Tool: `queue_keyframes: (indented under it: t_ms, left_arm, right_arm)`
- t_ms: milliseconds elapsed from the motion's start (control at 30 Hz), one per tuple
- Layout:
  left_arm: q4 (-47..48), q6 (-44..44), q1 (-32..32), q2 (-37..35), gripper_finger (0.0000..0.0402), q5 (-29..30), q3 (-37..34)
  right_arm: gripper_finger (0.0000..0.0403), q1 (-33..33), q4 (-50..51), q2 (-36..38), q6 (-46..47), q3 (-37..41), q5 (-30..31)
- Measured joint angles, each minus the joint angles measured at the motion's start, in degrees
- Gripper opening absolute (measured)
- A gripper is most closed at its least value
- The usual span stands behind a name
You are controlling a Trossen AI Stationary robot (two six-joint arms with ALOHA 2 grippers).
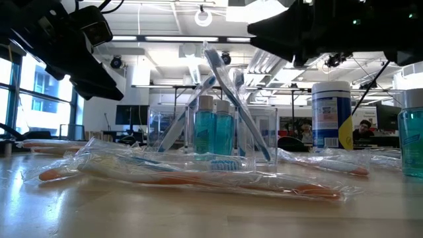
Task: Pick & Place toothbrushing station
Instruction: Put the blue toothbrush into the transparent organizer
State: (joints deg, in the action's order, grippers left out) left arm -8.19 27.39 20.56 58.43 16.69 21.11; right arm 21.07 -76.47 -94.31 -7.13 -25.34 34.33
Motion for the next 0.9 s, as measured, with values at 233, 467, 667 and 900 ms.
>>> queue_keyframes:
  t_ms: [233,467,667,900]
  left_arm:
    - [0.00,0.05,0.00,0.00,0.0177,-0.44,0.01]
    - [0.00,0.05,0.00,0.00,0.0177,-0.44,0.02]
    - [0.02,0.05,0.00,-0.01,0.0177,-0.44,0.02]
    - [0.02,0.05,0.00,0.00,0.0177,-0.44,0.02]
  right_arm:
    - [0.0229,3.00,2.05,2.48,-6.43,0.00,6.20]
    - [0.0229,5.29,8.32,7.48,-6.75,0.00,8.13]
    - [0.0229,7.01,13.53,10.26,-8.18,0.00,14.16]
    - [0.0229,8.31,19.60,13.53,-8.13,0.00,24.25]
